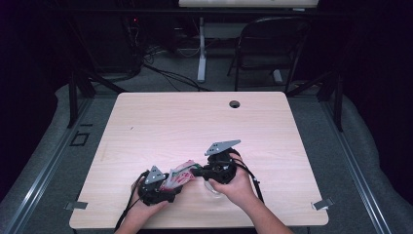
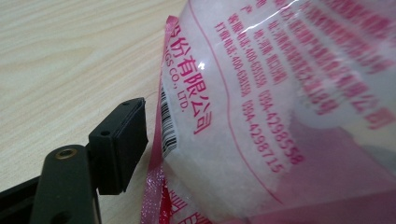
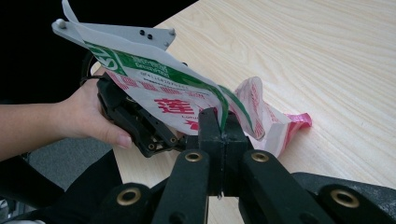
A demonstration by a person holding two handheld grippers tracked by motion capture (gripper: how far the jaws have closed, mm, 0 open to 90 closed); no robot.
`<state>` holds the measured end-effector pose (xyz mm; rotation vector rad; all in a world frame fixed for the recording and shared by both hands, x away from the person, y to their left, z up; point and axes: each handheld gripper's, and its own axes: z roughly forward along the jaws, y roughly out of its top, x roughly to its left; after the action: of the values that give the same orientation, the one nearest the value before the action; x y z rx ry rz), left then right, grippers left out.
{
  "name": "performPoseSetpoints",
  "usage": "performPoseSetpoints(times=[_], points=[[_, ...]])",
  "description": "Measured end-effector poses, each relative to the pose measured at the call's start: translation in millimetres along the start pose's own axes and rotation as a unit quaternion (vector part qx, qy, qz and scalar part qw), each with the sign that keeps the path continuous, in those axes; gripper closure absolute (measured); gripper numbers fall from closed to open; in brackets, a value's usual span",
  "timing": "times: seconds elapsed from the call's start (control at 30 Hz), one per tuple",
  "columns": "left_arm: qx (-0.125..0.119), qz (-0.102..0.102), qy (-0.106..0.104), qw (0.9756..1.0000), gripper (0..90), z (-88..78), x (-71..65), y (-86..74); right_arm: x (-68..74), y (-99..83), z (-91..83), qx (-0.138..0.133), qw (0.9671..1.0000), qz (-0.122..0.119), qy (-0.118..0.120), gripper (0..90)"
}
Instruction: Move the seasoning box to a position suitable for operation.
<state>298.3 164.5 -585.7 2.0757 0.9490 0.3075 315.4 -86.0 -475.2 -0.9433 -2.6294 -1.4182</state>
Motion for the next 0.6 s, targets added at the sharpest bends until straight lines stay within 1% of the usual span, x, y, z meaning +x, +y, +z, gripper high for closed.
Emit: performPoseSetpoints(times=[0.03,0.1,0.17,0.2,0.27,0.3,0.33,0.37,0.47,0.53,0.57,0.6], points=[[0.004,0.003,0.001,1.0,26.1,1.3,1.0,0.1,0.0,-0.1,0.0,0.0,1.0,0.0,0.0,90.0],[0.007,0.002,0.004,1.0,25.9,2.7,0.8,0.2,0.0,-0.5,0.1,-0.001,1.0,0.001,0.0,90.0],[0.006,0.004,0.008,0.9999,25.9,3.0,0.6,0.7,0.1,-0.7,0.1,-0.001,1.0,0.001,0.0,90.0],[0.007,0.002,0.006,1.0,25.9,3.2,0.6,0.8,0.0,-0.7,-0.1,0.0,1.0,0.001,0.0,90.0],[0.011,0.007,0.007,0.9999,25.9,4.1,0.3,1.4,0.3,-0.9,-0.2,0.0,1.0,0.001,-0.001,90.0],[0.012,0.007,0.011,0.9998,25.9,4.9,-0.2,1.8,0.3,-1.0,-0.2,0.0,1.0,0.001,-0.001,90.0],[0.014,0.009,0.011,0.9998,25.9,5.3,0.1,2.2,0.3,-1.1,-0.2,0.0,1.0,0.001,-0.001,90.0],[0.017,0.006,0.007,0.9998,25.9,6.0,0.2,2.6,0.3,-1.2,-0.2,0.0,1.0,0.001,-0.001,90.0],[0.022,0.007,0.006,0.9997,25.8,7.4,0.7,3.5,0.8,-1.2,-0.1,-0.001,1.0,0.001,0.0,90.0],[0.028,0.015,0.01,0.9994,25.3,8.7,-1.0,4.2,1.1,-1.3,-0.1,-0.001,1.0,0.001,0.0,90.0],[0.029,0.02,0.016,0.9992,25.3,9.7,-3.4,4.5,1.4,-1.5,0.2,-0.003,1.0,0.003,0.0,90.0],[0.031,0.026,0.017,0.9991,25.4,10.3,-3.7,5.0,1.2,-1.3,-0.1,0.0,1.0,0.0,0.001,90.0]])
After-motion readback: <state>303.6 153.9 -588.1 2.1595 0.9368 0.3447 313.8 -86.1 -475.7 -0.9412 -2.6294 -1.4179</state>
